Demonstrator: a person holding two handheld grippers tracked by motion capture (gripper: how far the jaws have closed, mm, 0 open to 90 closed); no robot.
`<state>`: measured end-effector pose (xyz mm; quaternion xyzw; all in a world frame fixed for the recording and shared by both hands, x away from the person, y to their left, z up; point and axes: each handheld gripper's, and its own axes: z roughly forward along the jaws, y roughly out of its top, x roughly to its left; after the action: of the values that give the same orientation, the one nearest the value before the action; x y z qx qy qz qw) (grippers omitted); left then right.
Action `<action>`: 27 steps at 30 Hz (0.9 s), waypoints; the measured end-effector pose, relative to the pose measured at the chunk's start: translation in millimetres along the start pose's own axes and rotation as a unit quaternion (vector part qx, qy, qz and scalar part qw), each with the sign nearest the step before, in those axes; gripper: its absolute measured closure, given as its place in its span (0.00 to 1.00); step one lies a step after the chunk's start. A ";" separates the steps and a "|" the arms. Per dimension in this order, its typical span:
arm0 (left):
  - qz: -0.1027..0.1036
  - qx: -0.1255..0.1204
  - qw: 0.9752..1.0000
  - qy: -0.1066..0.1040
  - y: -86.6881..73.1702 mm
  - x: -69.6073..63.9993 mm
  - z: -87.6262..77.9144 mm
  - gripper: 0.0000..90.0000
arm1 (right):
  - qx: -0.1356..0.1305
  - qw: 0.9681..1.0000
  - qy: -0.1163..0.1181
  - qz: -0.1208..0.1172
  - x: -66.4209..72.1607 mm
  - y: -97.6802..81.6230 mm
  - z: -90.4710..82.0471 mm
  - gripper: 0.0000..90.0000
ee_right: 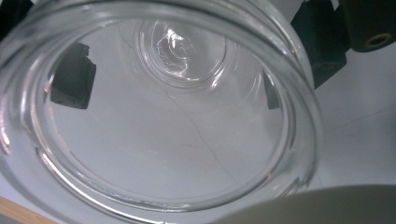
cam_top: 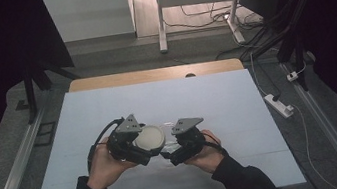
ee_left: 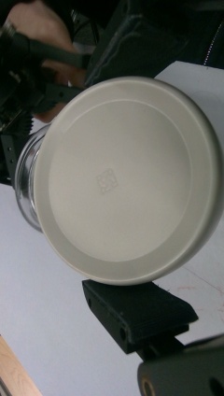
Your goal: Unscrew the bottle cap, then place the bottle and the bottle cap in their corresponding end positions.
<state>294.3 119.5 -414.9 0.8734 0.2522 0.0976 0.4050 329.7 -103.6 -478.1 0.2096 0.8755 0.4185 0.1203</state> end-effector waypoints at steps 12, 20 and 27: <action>0.005 0.000 1.000 -0.005 -2.9 -5.3 -1.3 0.09 | -0.001 1.000 -0.016 0.017 -14.2 0.5 -2.0 0.07; 0.011 -0.003 1.000 -0.011 -5.2 -8.6 1.1 0.09 | -0.005 0.999 -0.026 0.025 -24.1 3.1 -1.6 0.07; 0.017 -0.003 1.000 -0.014 -8.3 -11.7 6.4 0.09 | -0.007 0.999 -0.030 0.030 -30.2 6.6 1.4 0.07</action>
<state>283.7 113.8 -424.9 0.8776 0.2312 0.0930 0.4096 358.7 -113.0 -472.8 0.2475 0.8620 0.4212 0.1354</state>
